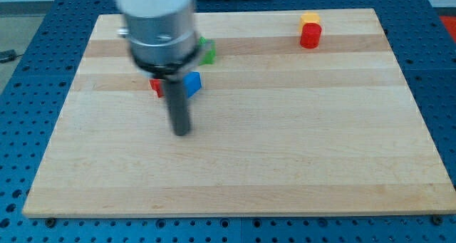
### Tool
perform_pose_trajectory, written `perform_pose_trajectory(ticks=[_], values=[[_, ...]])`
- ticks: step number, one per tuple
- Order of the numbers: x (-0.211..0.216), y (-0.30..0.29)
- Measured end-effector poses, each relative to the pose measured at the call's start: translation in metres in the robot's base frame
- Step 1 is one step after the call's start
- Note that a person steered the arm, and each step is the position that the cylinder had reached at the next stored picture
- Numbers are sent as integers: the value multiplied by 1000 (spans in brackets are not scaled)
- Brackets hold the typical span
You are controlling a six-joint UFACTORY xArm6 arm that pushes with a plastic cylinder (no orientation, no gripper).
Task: Slide the red star into the bottom of the red circle
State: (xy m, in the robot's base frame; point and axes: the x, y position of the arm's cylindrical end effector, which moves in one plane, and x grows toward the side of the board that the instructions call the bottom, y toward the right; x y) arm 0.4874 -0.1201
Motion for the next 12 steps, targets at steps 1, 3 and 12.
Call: perform_pose_trajectory(ticks=[1,3,12], values=[[-39,-68],[-56,-43],[-118,-33]])
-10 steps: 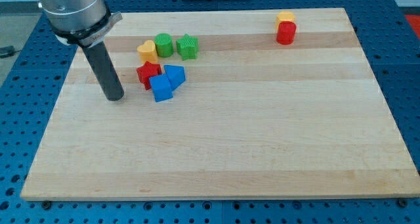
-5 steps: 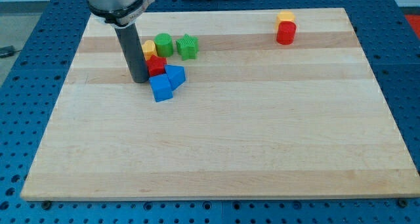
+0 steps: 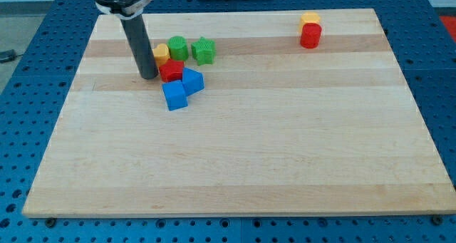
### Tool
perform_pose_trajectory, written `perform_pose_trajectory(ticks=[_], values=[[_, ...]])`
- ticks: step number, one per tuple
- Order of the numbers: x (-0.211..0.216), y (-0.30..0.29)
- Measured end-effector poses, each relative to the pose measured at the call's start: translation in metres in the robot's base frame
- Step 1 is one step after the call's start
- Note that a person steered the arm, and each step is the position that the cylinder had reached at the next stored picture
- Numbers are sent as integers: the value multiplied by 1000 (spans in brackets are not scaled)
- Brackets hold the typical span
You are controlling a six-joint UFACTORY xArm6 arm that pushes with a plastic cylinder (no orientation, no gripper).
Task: Slide the red star into the bottom of the red circle
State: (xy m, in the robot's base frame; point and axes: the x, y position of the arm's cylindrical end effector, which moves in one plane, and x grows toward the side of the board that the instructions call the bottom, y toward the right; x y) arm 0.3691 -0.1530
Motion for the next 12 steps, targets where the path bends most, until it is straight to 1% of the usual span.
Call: perform_pose_trajectory(ticks=[6,7,9,10,12], values=[[2,207],[4,217],[29,220],[42,243],[39,264]])
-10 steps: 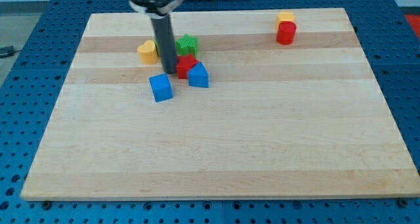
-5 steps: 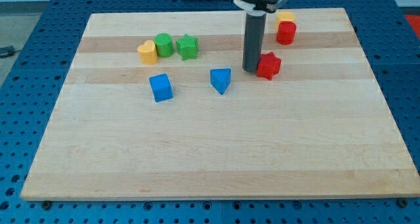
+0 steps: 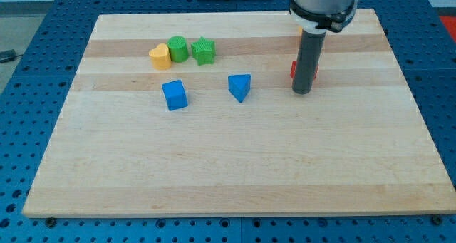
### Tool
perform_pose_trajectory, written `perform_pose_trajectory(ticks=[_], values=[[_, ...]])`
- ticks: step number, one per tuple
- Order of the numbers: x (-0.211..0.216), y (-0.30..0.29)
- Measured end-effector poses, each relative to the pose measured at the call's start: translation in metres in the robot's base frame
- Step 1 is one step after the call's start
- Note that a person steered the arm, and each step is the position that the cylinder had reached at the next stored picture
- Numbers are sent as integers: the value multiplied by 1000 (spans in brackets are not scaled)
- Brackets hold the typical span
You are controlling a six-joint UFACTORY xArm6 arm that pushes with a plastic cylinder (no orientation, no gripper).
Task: Slide the red star into the bottom of the red circle
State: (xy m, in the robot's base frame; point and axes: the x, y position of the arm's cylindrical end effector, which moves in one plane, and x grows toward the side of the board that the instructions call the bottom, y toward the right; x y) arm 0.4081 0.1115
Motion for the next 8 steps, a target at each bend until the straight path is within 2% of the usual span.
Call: perform_pose_trajectory(ticks=[2,8], values=[[-25,-19],[-34,20]])
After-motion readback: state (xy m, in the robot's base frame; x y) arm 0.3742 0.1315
